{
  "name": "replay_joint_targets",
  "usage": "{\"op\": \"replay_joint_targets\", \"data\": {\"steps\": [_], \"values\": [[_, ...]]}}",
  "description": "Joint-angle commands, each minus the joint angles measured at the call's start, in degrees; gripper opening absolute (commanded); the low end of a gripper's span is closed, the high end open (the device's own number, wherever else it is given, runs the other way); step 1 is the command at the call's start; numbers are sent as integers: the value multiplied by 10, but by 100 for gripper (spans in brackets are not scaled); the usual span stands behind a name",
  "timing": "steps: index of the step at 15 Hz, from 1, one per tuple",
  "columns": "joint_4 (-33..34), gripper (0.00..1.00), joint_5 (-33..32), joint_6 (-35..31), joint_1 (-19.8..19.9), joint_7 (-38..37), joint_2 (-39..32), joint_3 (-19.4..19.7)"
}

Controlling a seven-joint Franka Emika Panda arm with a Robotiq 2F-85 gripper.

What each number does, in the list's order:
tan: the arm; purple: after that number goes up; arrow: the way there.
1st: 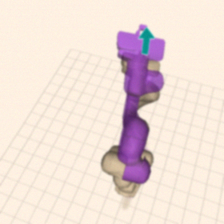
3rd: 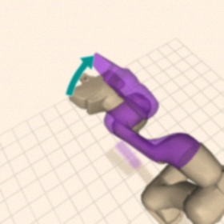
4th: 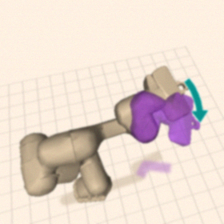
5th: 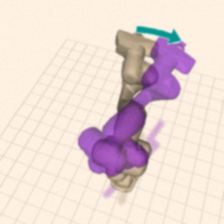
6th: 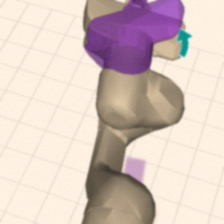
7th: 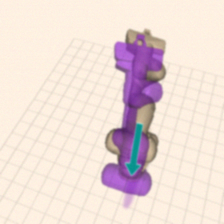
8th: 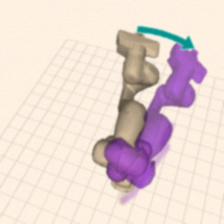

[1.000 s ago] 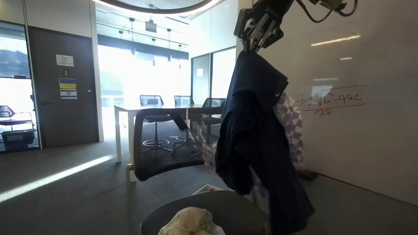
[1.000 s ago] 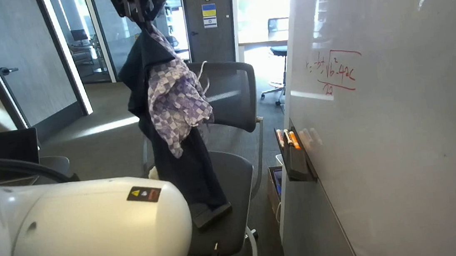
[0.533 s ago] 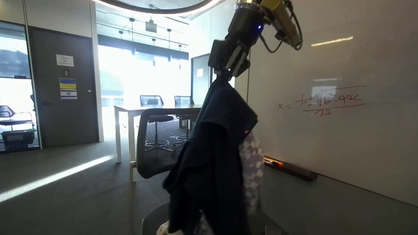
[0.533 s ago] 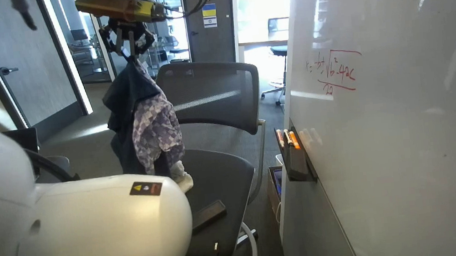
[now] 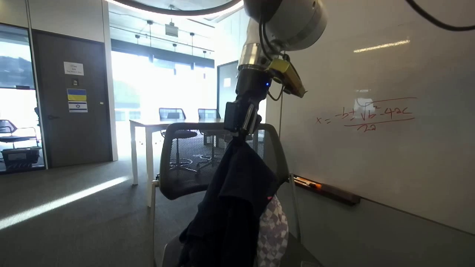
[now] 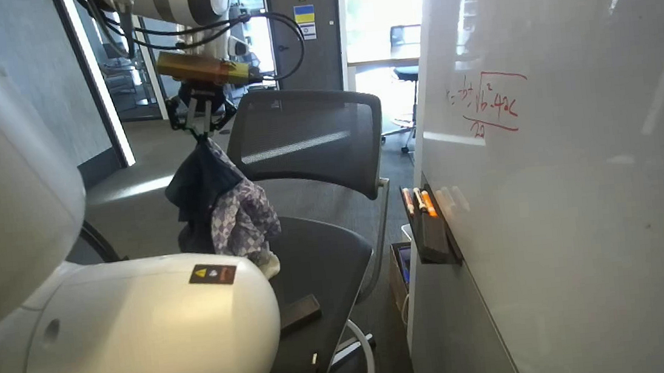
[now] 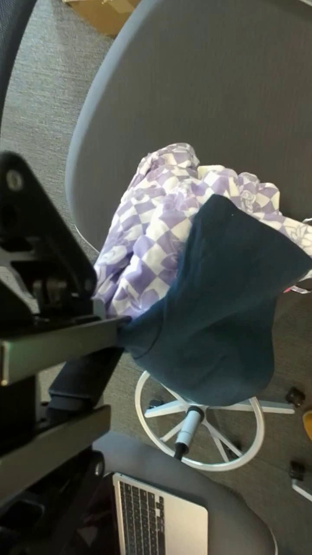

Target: Put the clothes on the chair's seat

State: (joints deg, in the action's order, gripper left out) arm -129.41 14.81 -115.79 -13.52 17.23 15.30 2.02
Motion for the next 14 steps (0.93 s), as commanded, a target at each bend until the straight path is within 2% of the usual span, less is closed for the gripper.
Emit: {"op": "replay_joint_targets", "data": {"steps": [1, 5, 9, 10, 14], "values": [[65, 2, 18, 28, 17, 47, -86, -11], [84, 2, 5, -4, 36, 78, -176, -25], [112, 2, 31, -26, 57, 126, -250, -49], [118, 26, 35, -30, 62, 126, -259, -55], [132, 56, 62, -16, 92, 124, -243, -66]]}}
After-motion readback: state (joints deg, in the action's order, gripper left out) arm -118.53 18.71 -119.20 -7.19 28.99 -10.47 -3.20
